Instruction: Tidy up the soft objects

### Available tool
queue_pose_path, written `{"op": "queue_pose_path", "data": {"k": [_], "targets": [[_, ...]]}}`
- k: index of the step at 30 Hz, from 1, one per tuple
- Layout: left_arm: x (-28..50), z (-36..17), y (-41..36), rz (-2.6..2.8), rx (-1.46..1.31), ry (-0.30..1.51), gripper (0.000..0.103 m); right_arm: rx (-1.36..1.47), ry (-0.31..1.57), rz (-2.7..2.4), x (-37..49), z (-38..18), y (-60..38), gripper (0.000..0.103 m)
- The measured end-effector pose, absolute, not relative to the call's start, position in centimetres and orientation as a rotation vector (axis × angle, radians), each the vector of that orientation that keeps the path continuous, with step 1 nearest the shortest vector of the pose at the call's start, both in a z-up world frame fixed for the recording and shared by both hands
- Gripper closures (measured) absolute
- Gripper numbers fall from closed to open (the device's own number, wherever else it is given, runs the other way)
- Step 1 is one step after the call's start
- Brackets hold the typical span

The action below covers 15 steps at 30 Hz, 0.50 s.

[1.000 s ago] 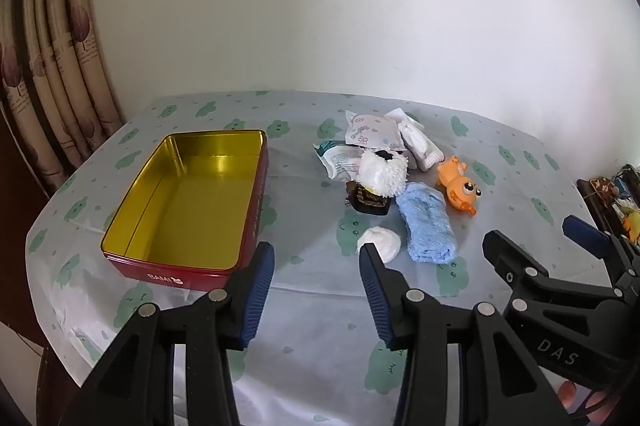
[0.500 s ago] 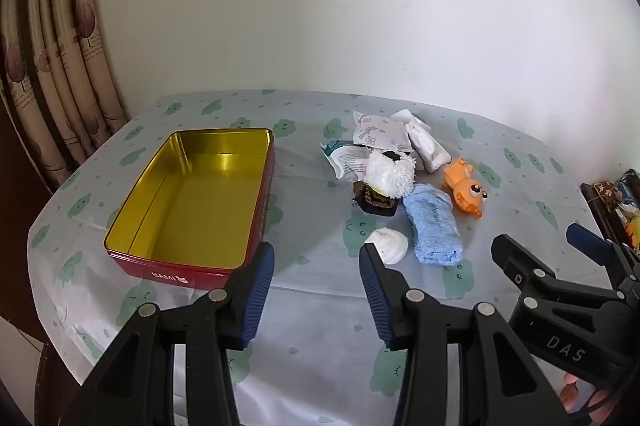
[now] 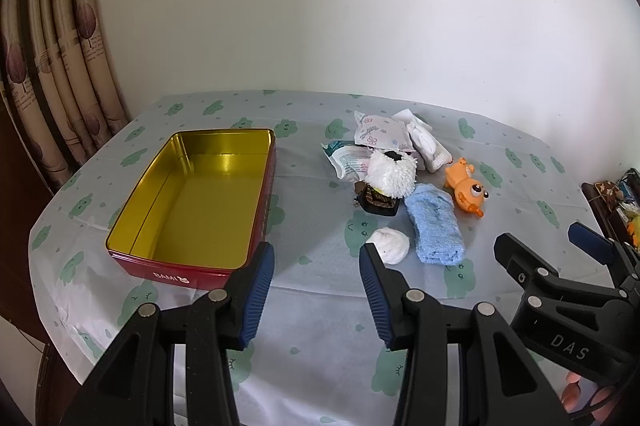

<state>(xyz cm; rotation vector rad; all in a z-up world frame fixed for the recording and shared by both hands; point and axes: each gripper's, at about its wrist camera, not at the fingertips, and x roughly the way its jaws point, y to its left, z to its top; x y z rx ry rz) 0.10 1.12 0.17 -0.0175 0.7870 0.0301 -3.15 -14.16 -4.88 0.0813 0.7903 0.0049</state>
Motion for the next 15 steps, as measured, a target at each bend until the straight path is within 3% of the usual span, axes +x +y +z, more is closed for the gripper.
{"op": "queue_pose_path", "data": {"k": [15], "targets": [[0.16, 0.07, 1.12, 0.036, -0.015, 0.791, 0.058, 0.087, 0.794, 0.011, -3.08, -5.13, -14.15, 0.001]]}}
